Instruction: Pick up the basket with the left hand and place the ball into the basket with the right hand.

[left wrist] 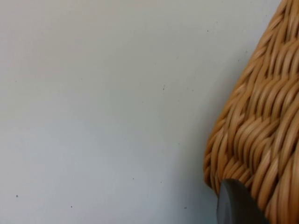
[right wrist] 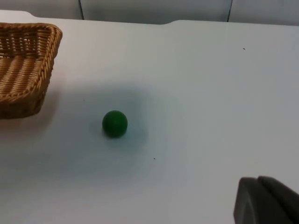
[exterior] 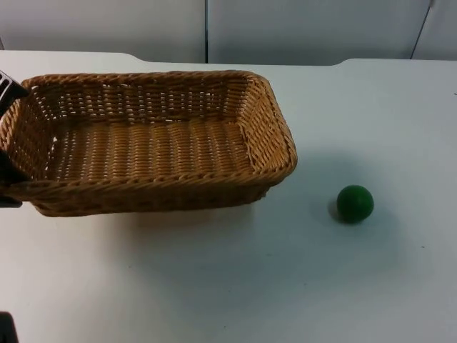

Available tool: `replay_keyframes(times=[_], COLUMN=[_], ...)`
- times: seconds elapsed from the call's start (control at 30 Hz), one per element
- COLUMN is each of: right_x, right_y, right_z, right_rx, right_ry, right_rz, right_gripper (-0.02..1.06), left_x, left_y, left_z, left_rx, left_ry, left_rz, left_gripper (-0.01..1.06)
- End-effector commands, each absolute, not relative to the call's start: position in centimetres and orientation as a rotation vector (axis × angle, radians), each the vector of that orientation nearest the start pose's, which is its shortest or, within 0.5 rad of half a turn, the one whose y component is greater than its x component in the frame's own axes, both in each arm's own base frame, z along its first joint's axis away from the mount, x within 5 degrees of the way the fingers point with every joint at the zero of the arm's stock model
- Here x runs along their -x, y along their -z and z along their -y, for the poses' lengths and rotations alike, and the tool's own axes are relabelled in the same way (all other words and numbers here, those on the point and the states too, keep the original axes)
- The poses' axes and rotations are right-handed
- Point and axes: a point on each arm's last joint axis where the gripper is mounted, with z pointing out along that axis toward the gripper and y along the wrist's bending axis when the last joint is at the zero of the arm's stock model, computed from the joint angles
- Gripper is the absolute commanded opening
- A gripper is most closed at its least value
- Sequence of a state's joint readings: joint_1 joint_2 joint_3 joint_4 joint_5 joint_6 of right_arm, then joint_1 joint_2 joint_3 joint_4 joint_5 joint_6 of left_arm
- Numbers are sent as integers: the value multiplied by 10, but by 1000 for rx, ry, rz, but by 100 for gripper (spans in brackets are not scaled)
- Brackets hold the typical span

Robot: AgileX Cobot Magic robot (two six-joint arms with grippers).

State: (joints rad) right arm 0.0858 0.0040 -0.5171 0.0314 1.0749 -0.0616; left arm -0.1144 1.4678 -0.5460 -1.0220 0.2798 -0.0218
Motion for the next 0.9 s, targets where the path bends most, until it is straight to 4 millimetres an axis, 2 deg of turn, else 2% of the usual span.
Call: replay_keyframes(times=[0.0, 0.87], right_x=[8, 8], right_y=[-282, -282], right_z=[-2, -2], right_rx=[141, 141], right_ry=[-49, -49], right_rz=[-2026, -2026], right_gripper=[0, 0], left_x=[-238, -239], left_y=[-167, -167], left_z=[49, 49], left_rx=[1112, 1113], left_ry=[731, 728], left_rz=[-2437, -2433], left_gripper=[0, 0])
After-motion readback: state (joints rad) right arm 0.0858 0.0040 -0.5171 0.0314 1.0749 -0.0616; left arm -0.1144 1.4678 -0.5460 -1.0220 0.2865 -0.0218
